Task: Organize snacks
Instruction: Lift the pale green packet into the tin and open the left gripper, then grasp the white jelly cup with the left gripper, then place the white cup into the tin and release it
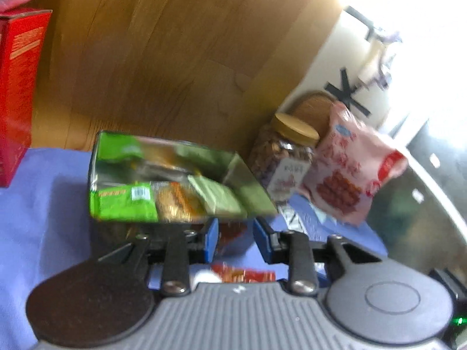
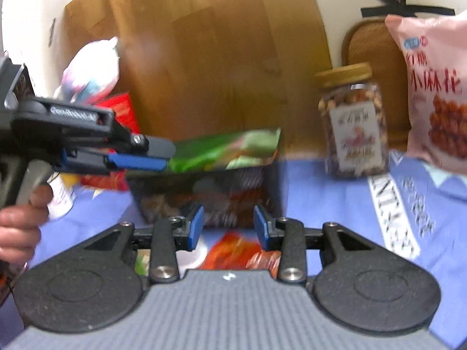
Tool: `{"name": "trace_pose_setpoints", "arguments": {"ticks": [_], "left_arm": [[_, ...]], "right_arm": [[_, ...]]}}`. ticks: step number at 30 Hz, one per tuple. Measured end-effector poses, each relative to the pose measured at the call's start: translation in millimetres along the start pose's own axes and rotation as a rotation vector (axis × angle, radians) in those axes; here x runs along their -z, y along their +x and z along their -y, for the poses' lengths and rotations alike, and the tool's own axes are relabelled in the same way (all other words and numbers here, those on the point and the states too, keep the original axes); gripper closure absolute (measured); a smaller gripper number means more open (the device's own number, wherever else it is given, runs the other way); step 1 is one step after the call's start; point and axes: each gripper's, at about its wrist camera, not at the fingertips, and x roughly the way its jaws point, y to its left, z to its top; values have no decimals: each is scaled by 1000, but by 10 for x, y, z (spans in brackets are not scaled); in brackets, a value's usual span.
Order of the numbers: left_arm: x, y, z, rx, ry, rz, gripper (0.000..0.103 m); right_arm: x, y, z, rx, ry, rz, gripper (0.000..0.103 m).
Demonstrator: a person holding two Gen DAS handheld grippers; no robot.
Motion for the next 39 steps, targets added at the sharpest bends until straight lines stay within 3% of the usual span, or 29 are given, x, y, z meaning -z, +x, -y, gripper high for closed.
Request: {"name": "trace_pose_setpoints", "arguments": {"ticks": [4,9,14,16,20,23,28,34,37,39], "left_arm": [[214,20,164,-74,101,-13,55],[417,155,302,-156,247,-32,53],[498,365,343,-229,323,-56,57],[514,420,303,-249,307,-69,71],[409,364,130,-203,178,-88,72],[328,243,-32,-114,35,-110,72],[269,-12,-215,61,-153,-102,72],[228,-81,-177,143,-193,-99,72],[119,-18,-124,139,-178,-99,71],[-22,-18,-85,132,-158,-71,71]], "right_arm": [[153,56,-167,-23,-56,-56,62],[301,105,-126,-33,-4,-80,62],[355,103,139,-78,168,-59,63],[353,104,180,-88,194,-58,63],[361,80,96,-87,159,-57,62],[379,22,95,-96,152,-45,62],[446,-134,64,-222,192,-31,62],[329,-106,-115,-232,135,-27,63],[182,-59,-177,-210,110,5,75],[39,-5,-202,-167,83,18,76]]}}
